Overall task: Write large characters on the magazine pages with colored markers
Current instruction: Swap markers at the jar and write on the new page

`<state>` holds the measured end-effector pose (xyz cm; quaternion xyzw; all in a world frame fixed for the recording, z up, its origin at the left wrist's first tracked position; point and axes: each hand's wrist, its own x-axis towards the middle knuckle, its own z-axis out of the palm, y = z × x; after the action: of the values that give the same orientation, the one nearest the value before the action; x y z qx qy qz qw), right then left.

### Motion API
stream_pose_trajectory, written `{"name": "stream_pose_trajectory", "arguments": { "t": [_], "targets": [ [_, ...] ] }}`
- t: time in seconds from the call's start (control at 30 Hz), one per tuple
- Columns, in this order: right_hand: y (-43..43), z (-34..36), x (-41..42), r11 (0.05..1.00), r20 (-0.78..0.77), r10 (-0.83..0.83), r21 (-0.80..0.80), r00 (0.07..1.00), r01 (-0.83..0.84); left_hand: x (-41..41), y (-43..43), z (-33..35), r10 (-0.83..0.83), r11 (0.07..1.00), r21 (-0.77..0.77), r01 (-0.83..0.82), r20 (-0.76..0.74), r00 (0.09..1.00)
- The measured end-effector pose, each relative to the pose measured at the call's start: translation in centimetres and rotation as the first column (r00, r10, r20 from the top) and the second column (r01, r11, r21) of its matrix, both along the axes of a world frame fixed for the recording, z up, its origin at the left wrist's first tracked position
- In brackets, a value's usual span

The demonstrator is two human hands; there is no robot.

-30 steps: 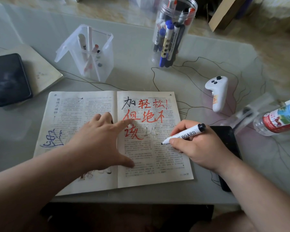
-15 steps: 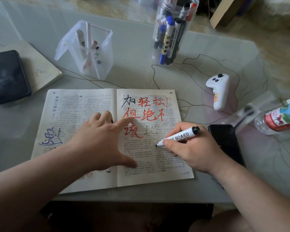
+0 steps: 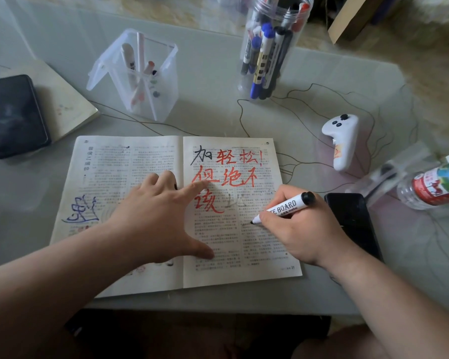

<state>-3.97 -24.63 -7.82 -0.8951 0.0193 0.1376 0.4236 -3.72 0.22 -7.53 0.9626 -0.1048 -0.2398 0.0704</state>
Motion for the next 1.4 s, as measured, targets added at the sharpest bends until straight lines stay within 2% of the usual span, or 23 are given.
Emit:
{"name": "stream_pose_trajectory", "arguments": {
  "t": [0.17, 0.4, 0.5, 0.67, 1.0, 1.17, 1.3, 1.4],
  "targets": [
    [-0.3, 0.1, -0.2, 0.989, 0.036, -0.001, 0.150, 0.999, -0.004, 0.1, 0.1, 0.0, 0.003, 1.000, -0.016, -0.003, 0.000, 1.000],
    [-0.2, -0.2, -0.7, 0.999, 0.059, 0.033, 0.024, 0.998, -0.035, 0.1, 0.1, -0.2, 0.001, 1.000, -0.014, -0.001, 0.008, 1.000],
    [-0.2, -0.1, -0.7, 0.999, 0.068, 0.036, 0.027, 0.997, -0.038, 0.1, 0.1, -0.2, 0.003, 1.000, -0.013, -0.003, 0.007, 1.000],
    [0.1, 0.7, -0.9, 0.991, -0.002, 0.125, 0.052, 0.992, -0.125, 0.0, 0.2, -0.2, 0.005, 1.000, -0.016, -0.005, 0.004, 1.000],
    [-0.1, 0.4, -0.9, 0.999, -0.042, 0.049, 0.009, 0.998, -0.049, 0.0, 0.1, -0.2, 0.003, 1.000, -0.011, -0.003, 0.006, 1.000],
    [-0.5, 0.2, -0.6, 0.996, -0.007, 0.019, 0.090, 1.000, -0.018, 0.0, 0.1, -0.1, 0.008, 1.000, -0.009, -0.008, 0.006, 1.000],
    [-0.3, 0.2, -0.8, 0.998, 0.020, 0.042, 0.045, 0.999, -0.043, 0.0, 0.1, -0.2, 0.010, 1.000, -0.007, -0.010, 0.005, 1.000],
    [-0.2, 0.4, -1.0, 0.996, -0.023, 0.081, 0.051, 0.996, -0.080, 0.0, 0.1, -0.2, 0.010, 1.000, -0.008, -0.010, 0.005, 1.000]
  ]
}}
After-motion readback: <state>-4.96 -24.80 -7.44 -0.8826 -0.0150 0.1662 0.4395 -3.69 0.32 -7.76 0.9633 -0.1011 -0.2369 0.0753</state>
